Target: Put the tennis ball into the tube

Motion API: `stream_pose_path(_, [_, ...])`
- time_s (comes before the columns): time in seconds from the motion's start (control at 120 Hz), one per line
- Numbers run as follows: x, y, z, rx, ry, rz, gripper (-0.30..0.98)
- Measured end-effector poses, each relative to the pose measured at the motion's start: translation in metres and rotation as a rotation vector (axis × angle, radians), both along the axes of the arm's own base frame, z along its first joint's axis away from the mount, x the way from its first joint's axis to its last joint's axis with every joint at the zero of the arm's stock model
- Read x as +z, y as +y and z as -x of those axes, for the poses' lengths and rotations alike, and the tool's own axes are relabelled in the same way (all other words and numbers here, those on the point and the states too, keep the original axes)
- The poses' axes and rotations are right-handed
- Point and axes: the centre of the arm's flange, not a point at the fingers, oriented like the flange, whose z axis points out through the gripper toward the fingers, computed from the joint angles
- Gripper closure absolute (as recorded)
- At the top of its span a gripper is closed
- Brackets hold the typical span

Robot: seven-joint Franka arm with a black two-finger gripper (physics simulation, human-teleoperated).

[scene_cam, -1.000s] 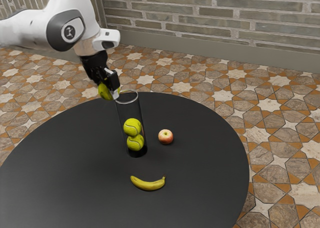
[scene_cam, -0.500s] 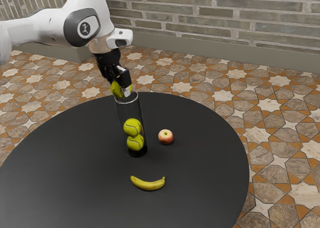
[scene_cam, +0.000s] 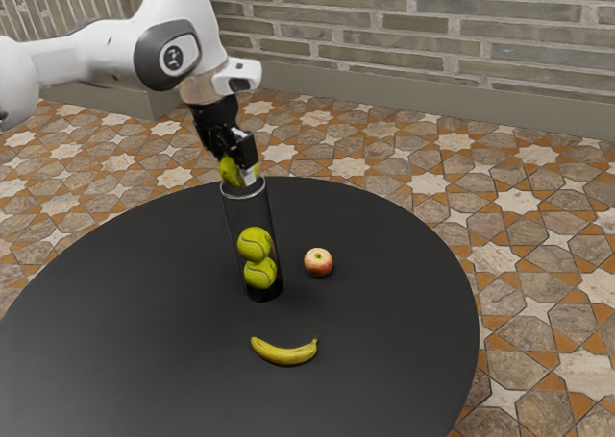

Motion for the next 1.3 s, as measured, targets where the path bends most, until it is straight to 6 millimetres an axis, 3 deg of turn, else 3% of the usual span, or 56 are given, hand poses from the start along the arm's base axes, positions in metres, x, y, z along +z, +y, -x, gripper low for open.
stream_pose_path(0.117, [-0.004, 0.001, -0.001, 0.000, 0.004, 0.000, 0.28])
stream_pose_path(0.433, [0.005, 0.000, 0.001, -0.003, -0.012, -0.003, 0.07])
stream_pose_path(0.483, [0.019, 0.001, 0.007, 0.007, -0.022, -0.013, 0.05])
stream_pose_path(0.65, [0.098, -0.010, 0.051, 0.051, -0.087, -0.074, 0.02])
stream_pose_path(0.817, [0.129, -0.031, 0.069, 0.069, -0.089, -0.086, 0.01])
stream_pose_path(1.092, [0.135, -0.067, 0.072, 0.053, -0.058, -0.106, 0.00])
stream_pose_path(1.3, [0.138, -0.072, 0.081, 0.079, -0.030, -0.115, 0.00])
